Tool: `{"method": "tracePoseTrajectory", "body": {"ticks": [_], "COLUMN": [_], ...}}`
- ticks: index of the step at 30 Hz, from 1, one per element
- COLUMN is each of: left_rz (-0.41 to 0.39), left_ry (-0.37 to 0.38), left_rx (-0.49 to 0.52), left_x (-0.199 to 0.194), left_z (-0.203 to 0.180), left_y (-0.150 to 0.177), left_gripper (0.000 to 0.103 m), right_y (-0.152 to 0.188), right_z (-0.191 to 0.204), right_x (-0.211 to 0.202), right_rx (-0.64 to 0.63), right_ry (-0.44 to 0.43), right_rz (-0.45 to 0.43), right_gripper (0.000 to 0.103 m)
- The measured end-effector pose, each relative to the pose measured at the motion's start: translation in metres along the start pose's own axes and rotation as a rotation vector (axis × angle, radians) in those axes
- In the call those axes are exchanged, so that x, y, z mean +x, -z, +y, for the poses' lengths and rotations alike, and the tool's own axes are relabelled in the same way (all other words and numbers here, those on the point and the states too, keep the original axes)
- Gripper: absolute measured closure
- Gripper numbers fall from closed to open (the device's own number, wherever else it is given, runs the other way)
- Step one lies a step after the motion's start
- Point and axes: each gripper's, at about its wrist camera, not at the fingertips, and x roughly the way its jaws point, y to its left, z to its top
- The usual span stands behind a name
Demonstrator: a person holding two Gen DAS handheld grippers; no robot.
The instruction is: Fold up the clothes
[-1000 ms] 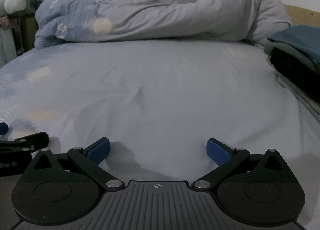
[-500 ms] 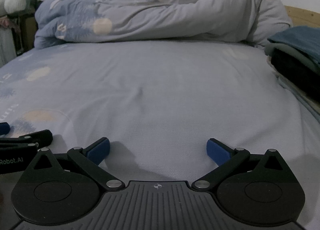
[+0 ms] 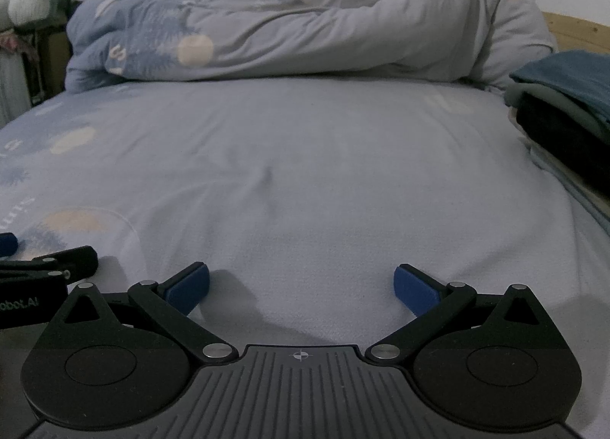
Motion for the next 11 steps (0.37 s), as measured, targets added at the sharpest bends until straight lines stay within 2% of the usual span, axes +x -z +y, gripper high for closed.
{"method": "tracePoseTrajectory", "body": {"ticks": [11], "left_rz": [-0.005], "left_ry": [-0.001], "left_rx": [-0.004], "left_x": [0.0055], "left_z": [-0.0009], "left_y": [-0.0010], "left_gripper": [0.000], "right_y": [-0.0001], "right_z": [-0.0008], "right_x": [0.0000], "right_rx": [-0.001], "right_ry": [0.001], "right_rz": [-0.002], "right_gripper": [0.000]}}
